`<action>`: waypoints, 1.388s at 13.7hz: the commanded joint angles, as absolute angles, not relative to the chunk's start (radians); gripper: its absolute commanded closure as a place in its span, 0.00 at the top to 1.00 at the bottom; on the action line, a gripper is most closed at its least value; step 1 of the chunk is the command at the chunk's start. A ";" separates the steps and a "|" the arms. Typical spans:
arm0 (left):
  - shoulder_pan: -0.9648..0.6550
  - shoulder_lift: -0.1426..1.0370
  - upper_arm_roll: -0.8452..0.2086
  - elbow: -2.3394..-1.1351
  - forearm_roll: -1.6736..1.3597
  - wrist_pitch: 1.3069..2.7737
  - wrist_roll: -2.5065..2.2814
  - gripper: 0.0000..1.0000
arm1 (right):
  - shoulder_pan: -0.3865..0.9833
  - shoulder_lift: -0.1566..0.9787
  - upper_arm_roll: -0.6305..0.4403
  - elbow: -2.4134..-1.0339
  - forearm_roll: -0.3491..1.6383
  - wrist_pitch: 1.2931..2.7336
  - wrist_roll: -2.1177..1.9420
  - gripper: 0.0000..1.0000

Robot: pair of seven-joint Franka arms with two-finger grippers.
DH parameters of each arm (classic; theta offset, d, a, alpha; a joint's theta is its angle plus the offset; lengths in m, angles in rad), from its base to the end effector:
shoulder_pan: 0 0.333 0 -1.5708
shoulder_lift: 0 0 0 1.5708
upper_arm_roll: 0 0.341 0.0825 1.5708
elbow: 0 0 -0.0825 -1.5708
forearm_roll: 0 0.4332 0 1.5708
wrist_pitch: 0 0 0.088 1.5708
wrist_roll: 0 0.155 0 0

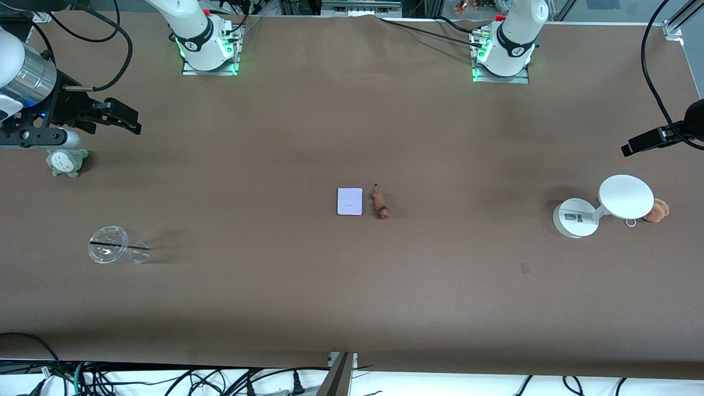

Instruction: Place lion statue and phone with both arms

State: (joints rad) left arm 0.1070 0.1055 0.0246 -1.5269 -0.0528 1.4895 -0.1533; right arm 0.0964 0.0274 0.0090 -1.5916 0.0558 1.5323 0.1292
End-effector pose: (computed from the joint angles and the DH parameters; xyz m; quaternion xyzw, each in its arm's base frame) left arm 0.6163 0.0723 0.5534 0.9871 0.1413 -0.0716 0.0243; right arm 0.5985 0.0721 0.5714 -0.9986 0.0120 0.0463 0.0228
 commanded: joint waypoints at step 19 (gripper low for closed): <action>-0.346 0.515 0.011 -1.353 -0.098 1.793 -0.512 1.00 | 0.087 0.028 0.015 -1.580 0.067 1.526 0.124 1.00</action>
